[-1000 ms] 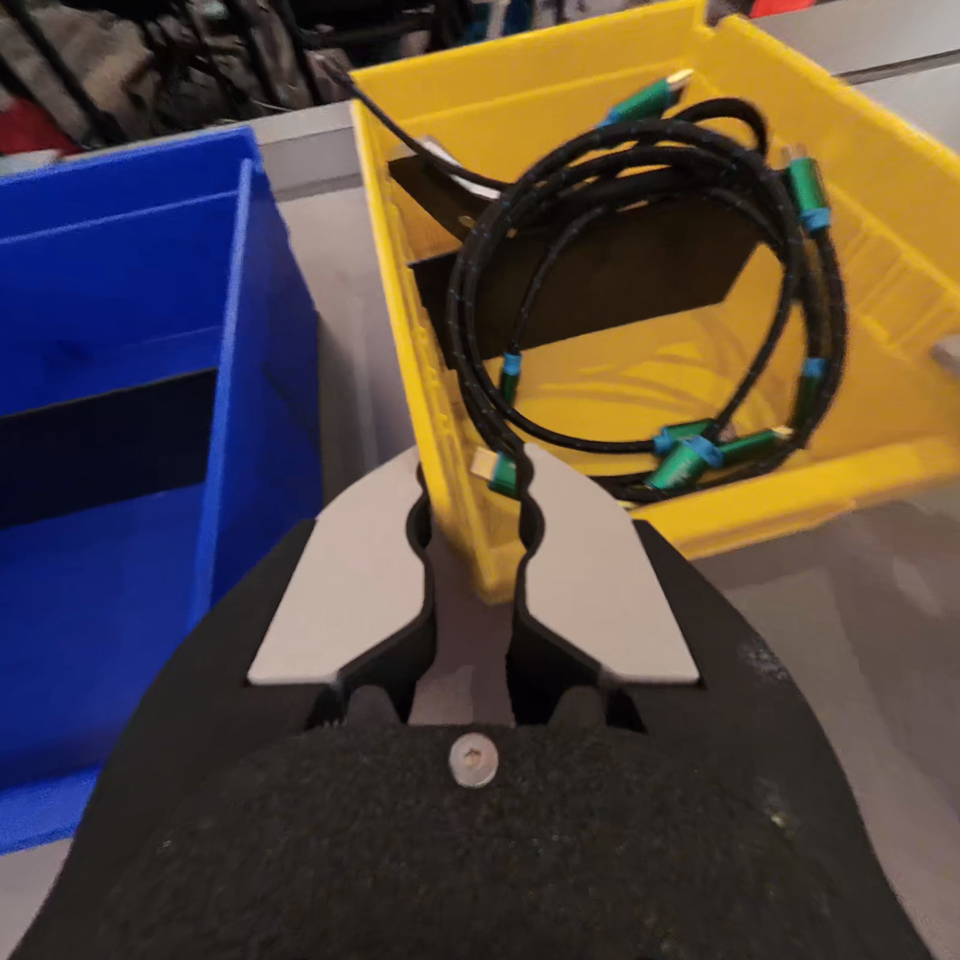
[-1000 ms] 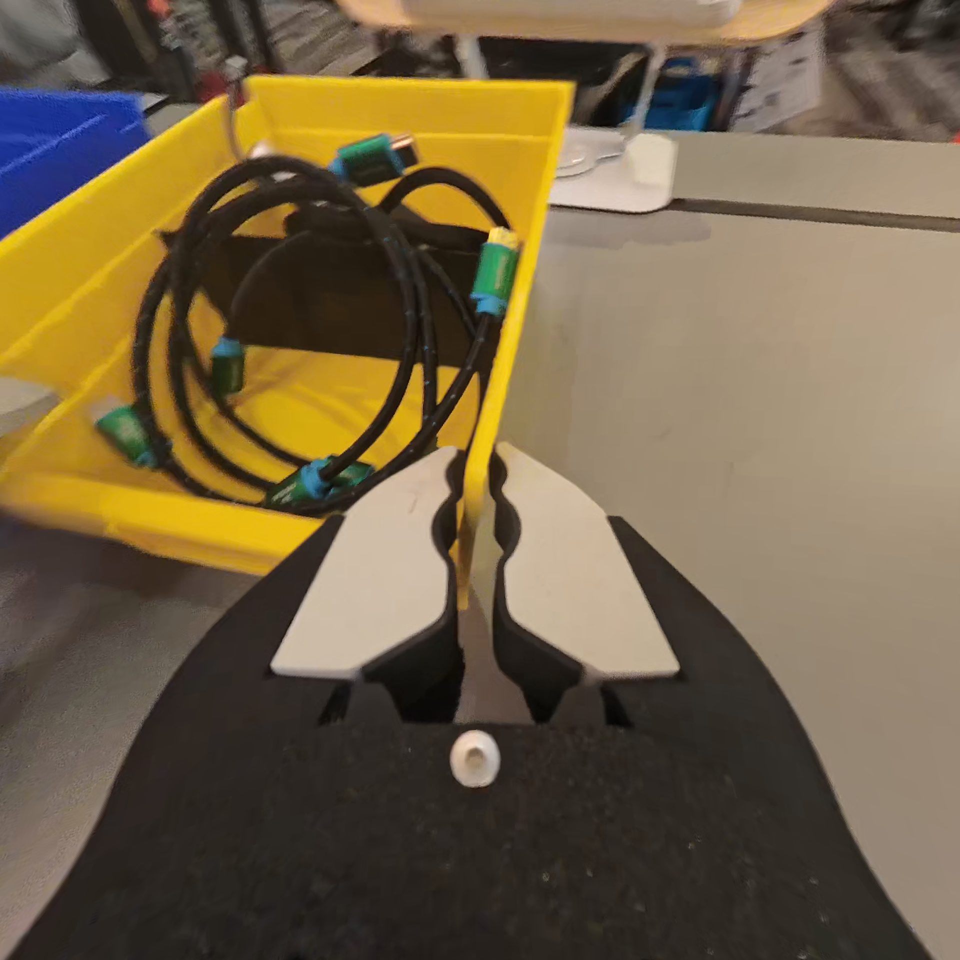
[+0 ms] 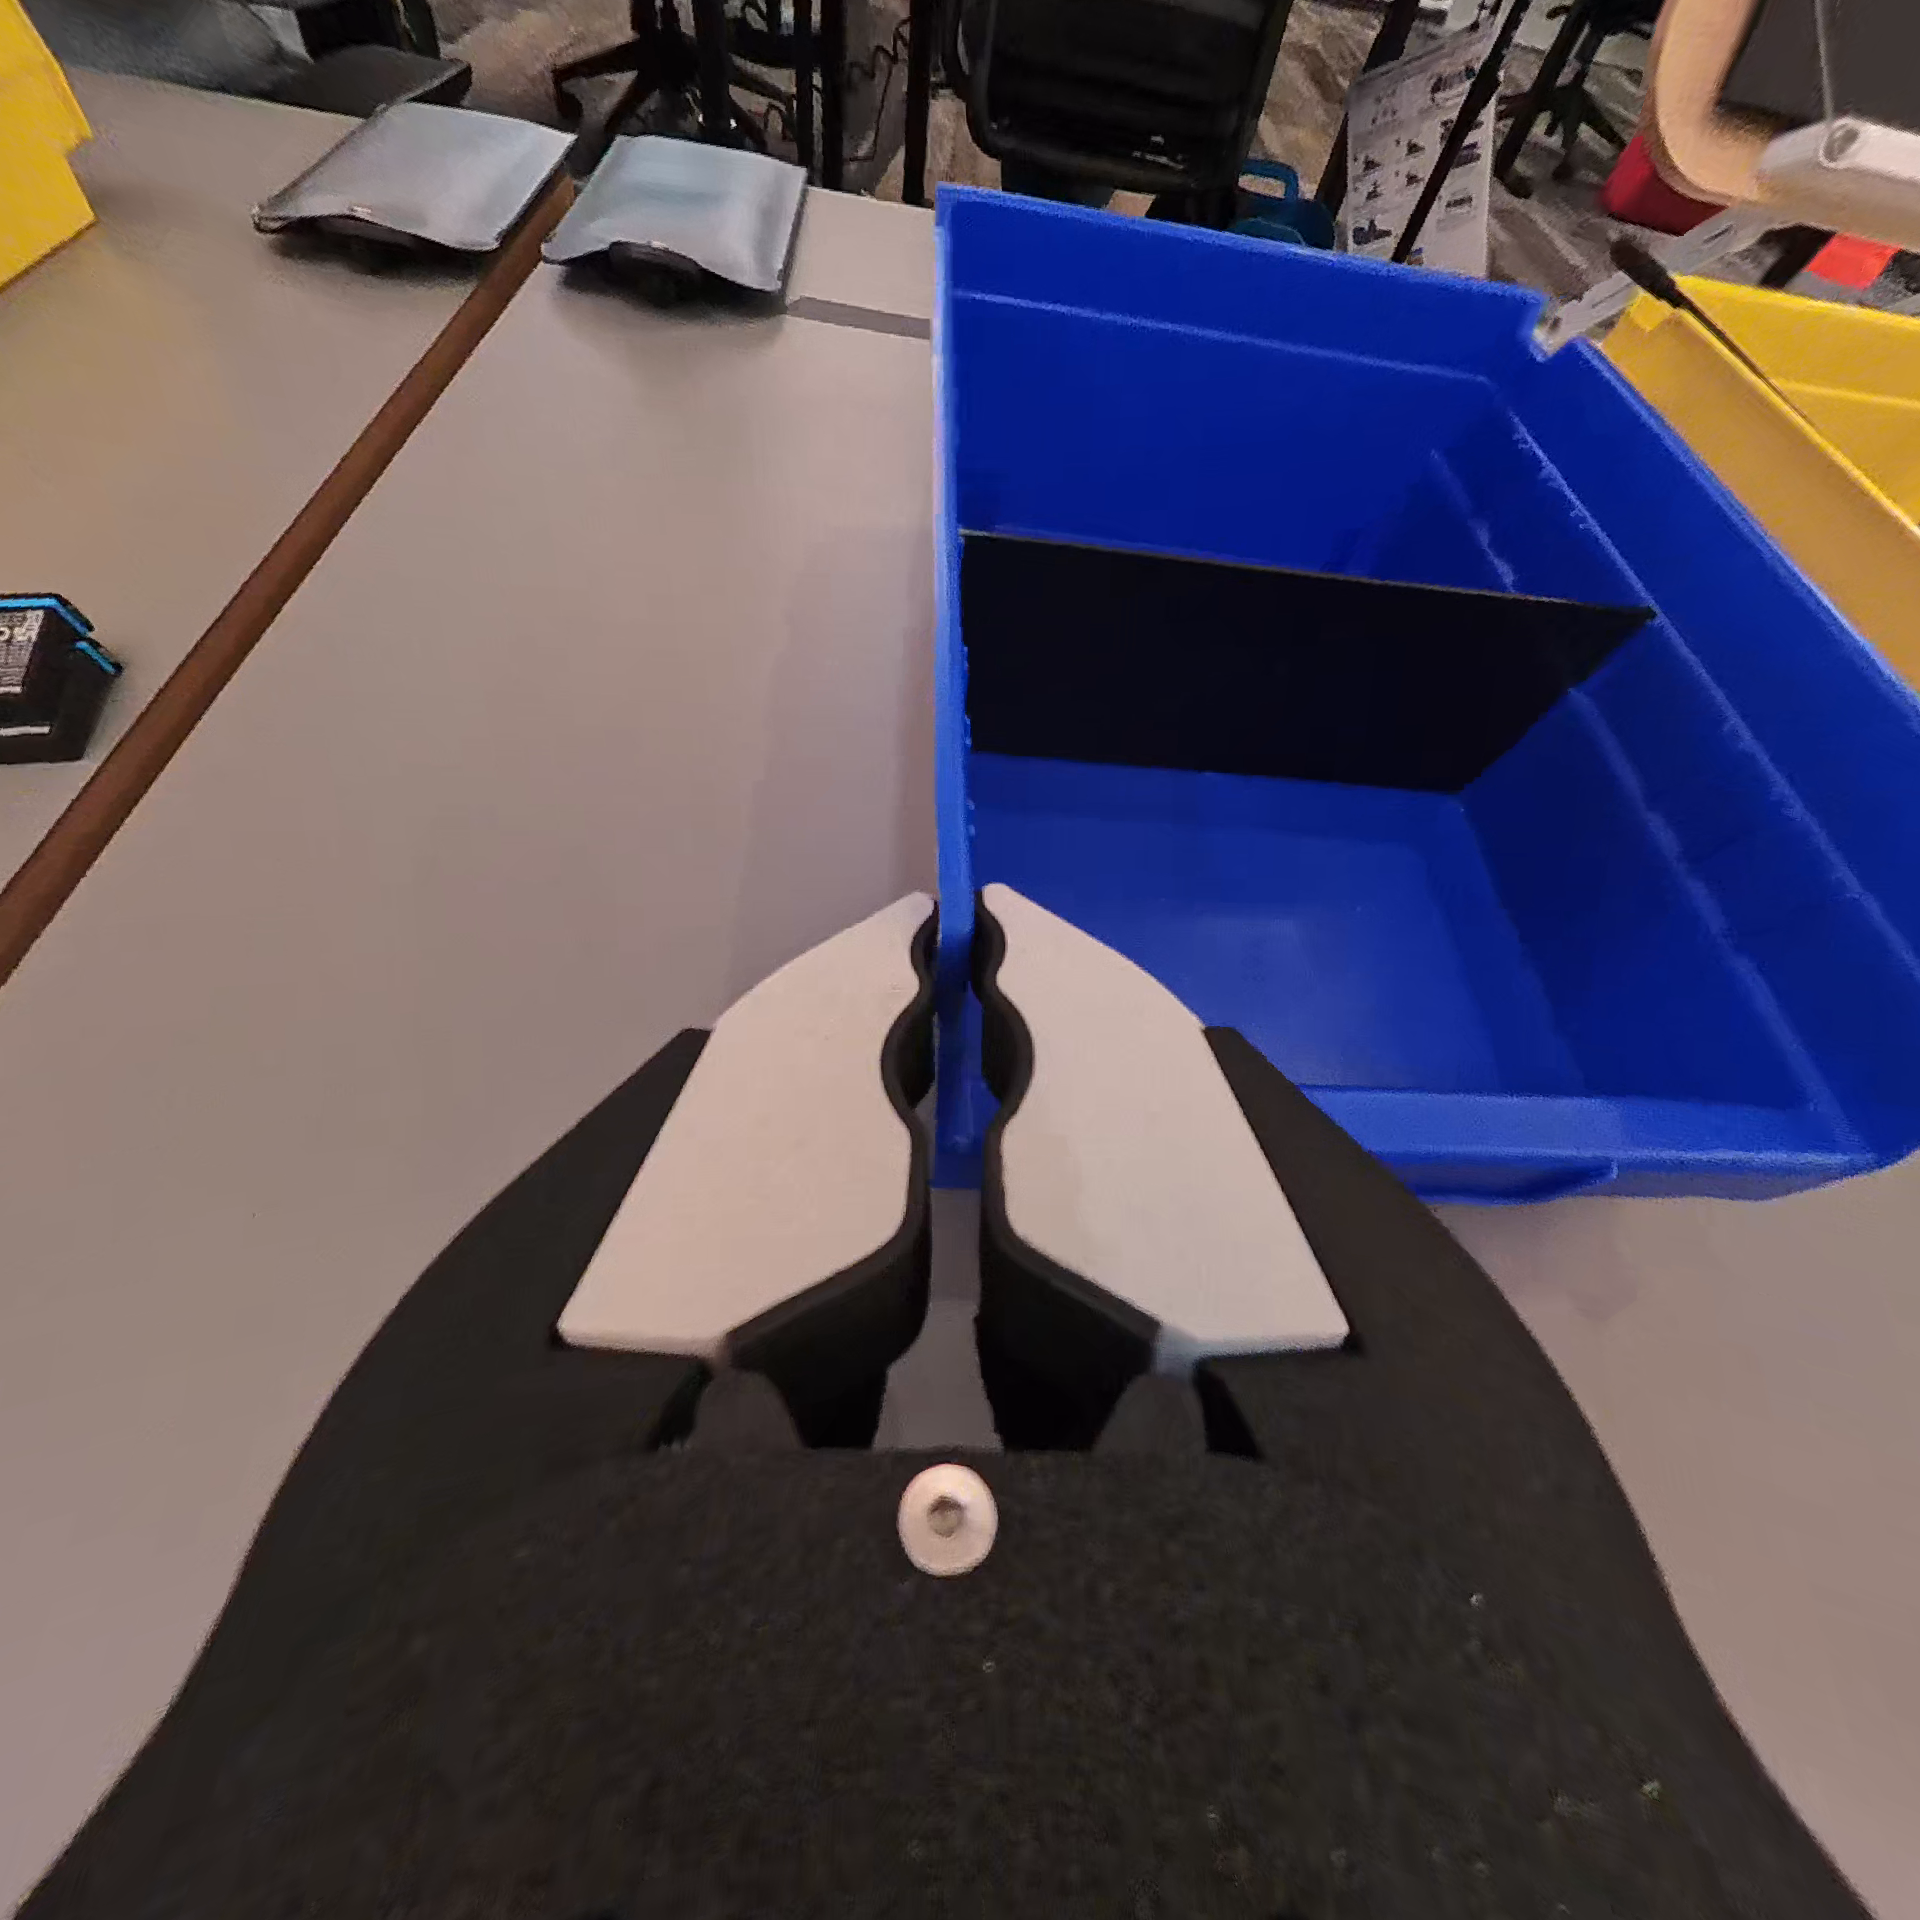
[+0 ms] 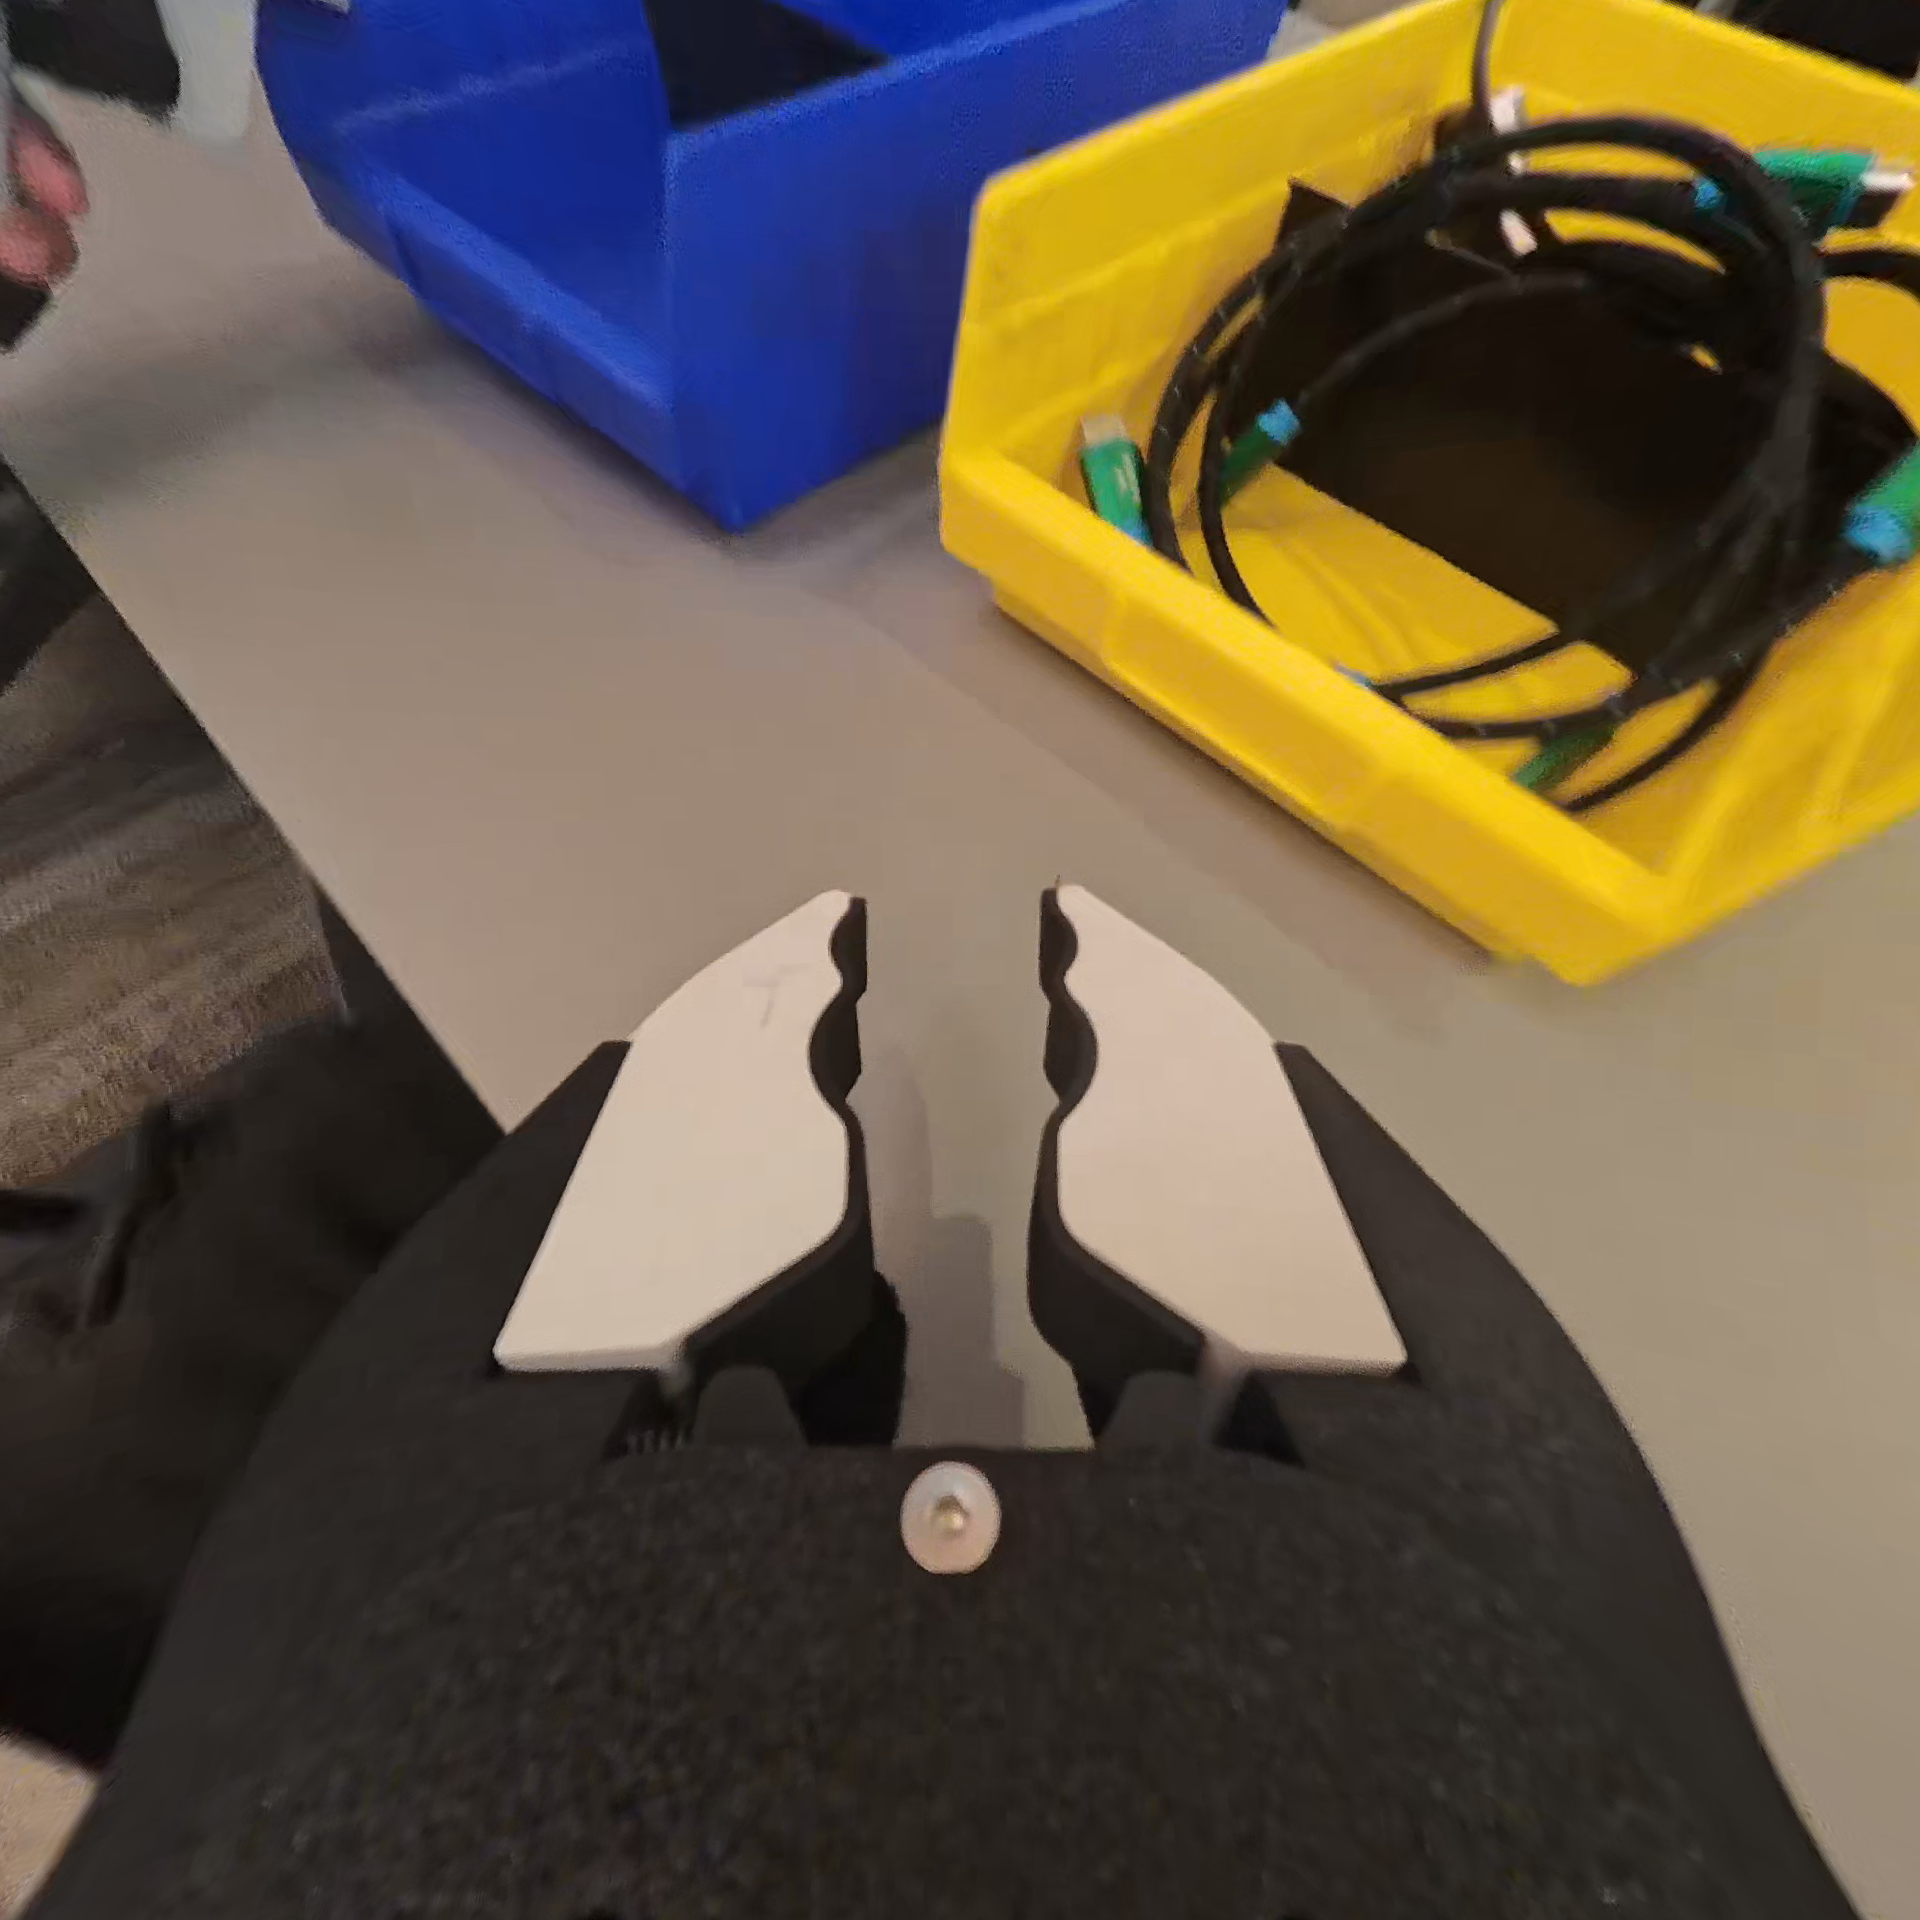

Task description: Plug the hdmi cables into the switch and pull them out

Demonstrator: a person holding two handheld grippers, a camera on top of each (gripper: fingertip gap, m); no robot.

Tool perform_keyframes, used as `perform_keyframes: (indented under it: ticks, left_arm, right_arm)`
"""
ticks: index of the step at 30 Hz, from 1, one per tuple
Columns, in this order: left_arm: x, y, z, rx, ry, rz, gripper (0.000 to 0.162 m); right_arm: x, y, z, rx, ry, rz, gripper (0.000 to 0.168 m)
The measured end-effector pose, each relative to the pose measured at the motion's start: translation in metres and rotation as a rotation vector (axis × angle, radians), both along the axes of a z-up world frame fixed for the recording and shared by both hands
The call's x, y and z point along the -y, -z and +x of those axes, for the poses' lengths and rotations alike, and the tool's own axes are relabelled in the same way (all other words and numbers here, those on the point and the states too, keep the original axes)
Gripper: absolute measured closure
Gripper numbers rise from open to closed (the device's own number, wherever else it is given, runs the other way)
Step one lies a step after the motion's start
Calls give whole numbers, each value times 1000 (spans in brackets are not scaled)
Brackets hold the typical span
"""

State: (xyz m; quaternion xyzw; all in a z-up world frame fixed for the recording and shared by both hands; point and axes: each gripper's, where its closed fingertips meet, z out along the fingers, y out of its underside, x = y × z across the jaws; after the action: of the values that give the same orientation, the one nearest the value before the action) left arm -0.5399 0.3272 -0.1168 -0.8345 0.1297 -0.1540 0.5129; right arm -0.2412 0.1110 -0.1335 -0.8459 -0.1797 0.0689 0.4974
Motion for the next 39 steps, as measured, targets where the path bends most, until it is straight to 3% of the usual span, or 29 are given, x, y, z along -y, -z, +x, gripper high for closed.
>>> perform_keyframes:
  ticks: [2, 4, 8, 12, 13, 14, 15, 17, 20, 24, 29, 33, 36, 39]
  left_arm:
    - [17, 0, 2, -31, -15, 9, 159]
    - [35, 0, 1, -57, -43, 11, 159]
    - [70, 0, -3, -53, -88, -10, 159]
    - [91, 0, -5, -62, -97, 2, 159]
    - [94, 0, -5, -55, -99, 9, 158]
    - [96, 0, -3, -40, -93, 8, 158]
    - [98, 0, 0, -23, -85, 2, 158]
    - [101, -3, 1, -15, -87, 2, 157]
    - [105, -29, 4, -41, -99, 88, 157]
    - [109, -79, 17, -101, -132, 203, 157]
    - [116, -171, 71, -79, -74, 385, 156]
    - [122, -239, 157, -52, 55, 516, 157]
    - [129, -261, 247, -39, 183, 542, 156]
    - [139, -254, 344, -24, 283, 520, 156]
  right_arm:
    - [-26, -6, -23, -22, 22, 4, 136]
    - [-51, -4, -42, -49, 74, -36, 121]
    - [-81, -16, -90, -175, 99, -43, 131]
    - [-89, -25, -114, -159, 127, 25, 131]
    - [-92, -19, -114, -145, 149, 12, 134]
    - [-97, -10, -107, -110, 205, -13, 153]
    - [-101, -3, -107, -118, 215, -35, 161]
    - [-104, -3, -104, -124, 235, -58, 162]
    - [-106, -27, -101, -56, 234, 45, 164]
    - [-106, -71, -91, -138, 226, 75, 164]
    - [-96, -157, -42, -192, 251, 273, 164]
    - [-64, -240, 38, -146, 358, 490, 164]
    - [-35, -274, 121, -94, 471, 568, 164]
    - [-7, -272, 211, -33, 558, 524, 164]
